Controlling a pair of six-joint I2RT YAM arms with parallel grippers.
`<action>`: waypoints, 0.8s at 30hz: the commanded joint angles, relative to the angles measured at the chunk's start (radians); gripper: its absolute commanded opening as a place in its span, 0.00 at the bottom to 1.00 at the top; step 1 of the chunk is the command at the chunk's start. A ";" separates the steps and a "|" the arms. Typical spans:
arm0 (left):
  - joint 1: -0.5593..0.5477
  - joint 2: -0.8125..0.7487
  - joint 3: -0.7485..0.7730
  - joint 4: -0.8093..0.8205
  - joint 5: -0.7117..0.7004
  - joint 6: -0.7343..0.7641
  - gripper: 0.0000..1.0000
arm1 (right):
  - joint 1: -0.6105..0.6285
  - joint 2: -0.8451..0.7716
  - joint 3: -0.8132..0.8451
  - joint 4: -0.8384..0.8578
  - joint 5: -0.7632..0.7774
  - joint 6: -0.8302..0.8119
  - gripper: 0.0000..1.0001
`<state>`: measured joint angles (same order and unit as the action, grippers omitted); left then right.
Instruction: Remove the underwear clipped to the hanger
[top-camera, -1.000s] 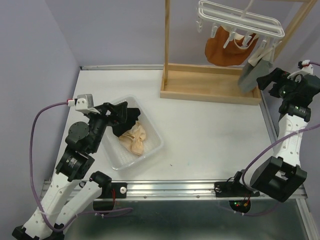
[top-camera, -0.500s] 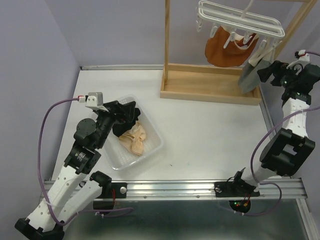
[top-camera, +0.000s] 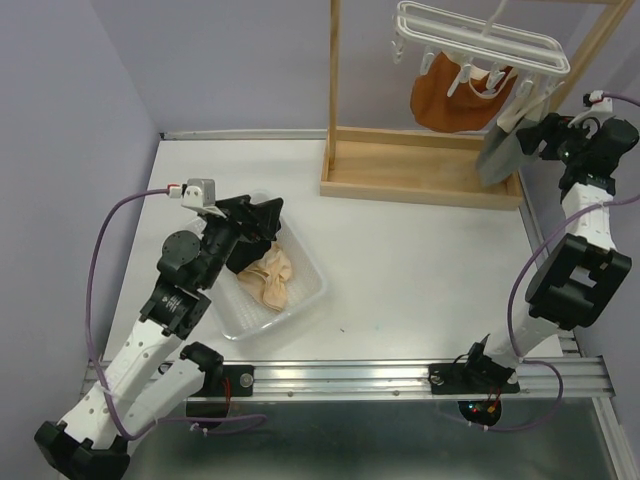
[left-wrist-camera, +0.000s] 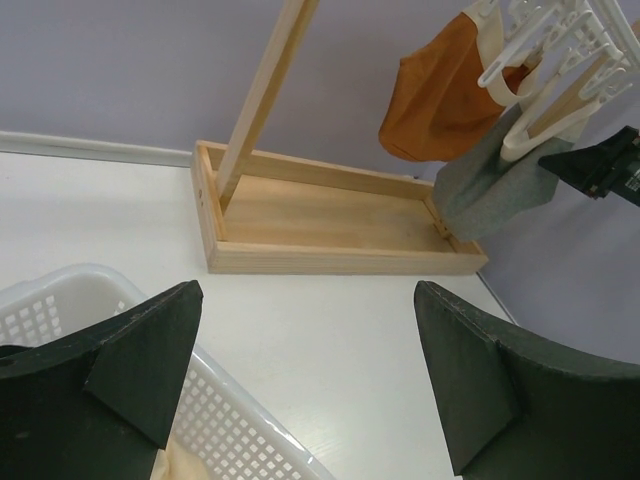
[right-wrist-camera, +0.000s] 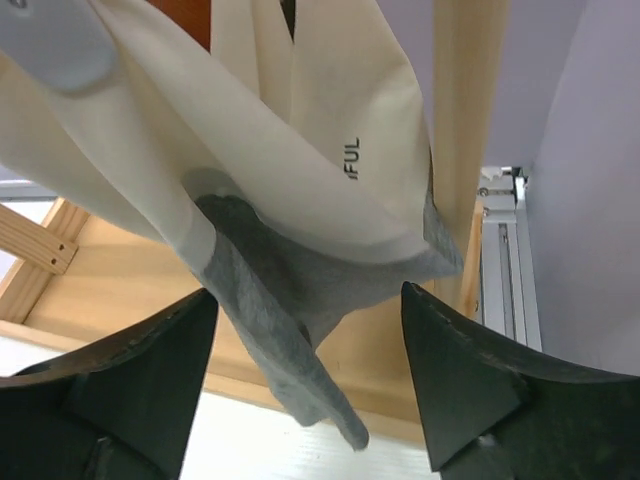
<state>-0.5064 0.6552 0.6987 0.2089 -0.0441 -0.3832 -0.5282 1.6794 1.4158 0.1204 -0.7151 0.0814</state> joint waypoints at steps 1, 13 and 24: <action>0.005 0.026 0.010 0.115 0.093 -0.013 0.99 | 0.031 0.034 0.110 0.078 0.000 -0.038 0.73; 0.003 0.139 0.035 0.242 0.245 -0.055 0.99 | 0.042 -0.137 -0.026 0.065 -0.171 -0.049 0.00; -0.064 0.386 0.206 0.343 0.368 -0.013 0.99 | 0.192 -0.343 -0.133 0.056 -0.215 0.026 0.01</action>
<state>-0.5350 0.9909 0.8005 0.4313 0.2596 -0.4297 -0.3977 1.3651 1.3075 0.1429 -0.9085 0.0643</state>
